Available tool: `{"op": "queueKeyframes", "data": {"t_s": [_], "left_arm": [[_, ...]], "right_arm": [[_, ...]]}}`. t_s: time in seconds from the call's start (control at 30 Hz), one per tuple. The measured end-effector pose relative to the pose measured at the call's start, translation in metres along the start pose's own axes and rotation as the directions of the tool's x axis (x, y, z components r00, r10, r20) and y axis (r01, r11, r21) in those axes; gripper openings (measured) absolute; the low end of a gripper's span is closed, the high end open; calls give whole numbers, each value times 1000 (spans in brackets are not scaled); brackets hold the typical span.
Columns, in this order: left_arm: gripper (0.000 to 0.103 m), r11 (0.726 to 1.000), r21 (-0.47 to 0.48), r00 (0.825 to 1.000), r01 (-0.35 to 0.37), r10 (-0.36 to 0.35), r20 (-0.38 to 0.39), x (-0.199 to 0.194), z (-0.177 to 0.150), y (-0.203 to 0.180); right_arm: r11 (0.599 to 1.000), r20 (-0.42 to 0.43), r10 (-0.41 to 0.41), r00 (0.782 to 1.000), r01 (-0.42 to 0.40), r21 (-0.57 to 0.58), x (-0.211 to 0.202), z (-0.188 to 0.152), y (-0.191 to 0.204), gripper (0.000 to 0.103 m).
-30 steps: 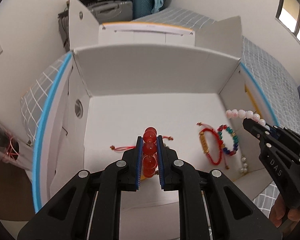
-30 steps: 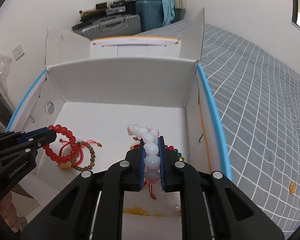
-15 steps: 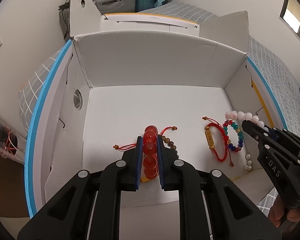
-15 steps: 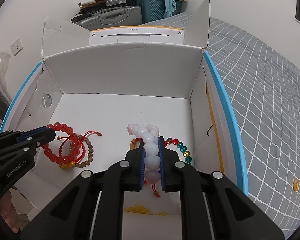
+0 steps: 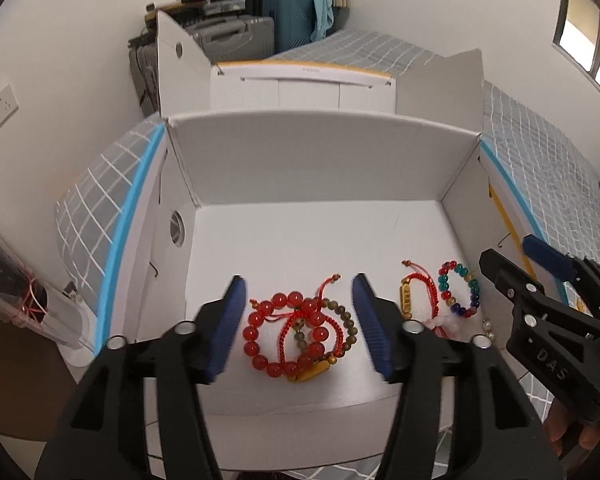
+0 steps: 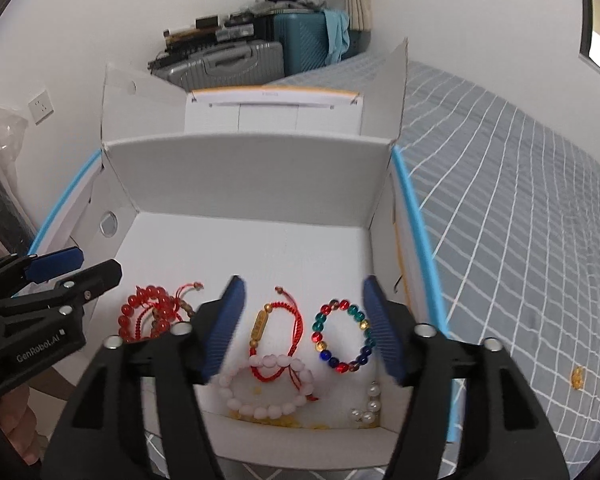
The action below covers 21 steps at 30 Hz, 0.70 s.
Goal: Organize jewelry
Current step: 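Open both tools to drop the bead bracelets into the box, then move the right tool over the small yellow beads on the bed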
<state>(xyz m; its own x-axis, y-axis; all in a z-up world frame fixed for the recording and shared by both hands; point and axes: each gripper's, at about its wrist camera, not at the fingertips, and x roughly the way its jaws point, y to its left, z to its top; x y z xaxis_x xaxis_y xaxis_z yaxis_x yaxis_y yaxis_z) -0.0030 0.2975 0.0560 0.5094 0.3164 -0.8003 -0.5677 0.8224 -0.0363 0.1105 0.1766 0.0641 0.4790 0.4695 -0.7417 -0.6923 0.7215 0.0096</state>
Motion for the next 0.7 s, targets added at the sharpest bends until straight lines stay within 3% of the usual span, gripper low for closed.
{"op": "queueKeyframes", "data": {"t_s": [0.07,0.33,0.5,0.7], "left_arm": [[67,1000,-3,1000,8,-8,14,-4,2,-1],[84,999,14,998,30,-31,59,-18,9,-13],[95,998,27,994,49,-51,98,-24,14,-28],[97,995,55,989,83,-89,119,-24,23,-58]], "right_arm": [[1000,26,-10,1000,10,5,-9,2,-4,75],[997,94,-66,993,63,36,-33,4,-32,94],[993,113,-98,989,89,82,-43,1,-59,95],[982,124,-152,981,135,134,-55,-3,-96,95]]}}
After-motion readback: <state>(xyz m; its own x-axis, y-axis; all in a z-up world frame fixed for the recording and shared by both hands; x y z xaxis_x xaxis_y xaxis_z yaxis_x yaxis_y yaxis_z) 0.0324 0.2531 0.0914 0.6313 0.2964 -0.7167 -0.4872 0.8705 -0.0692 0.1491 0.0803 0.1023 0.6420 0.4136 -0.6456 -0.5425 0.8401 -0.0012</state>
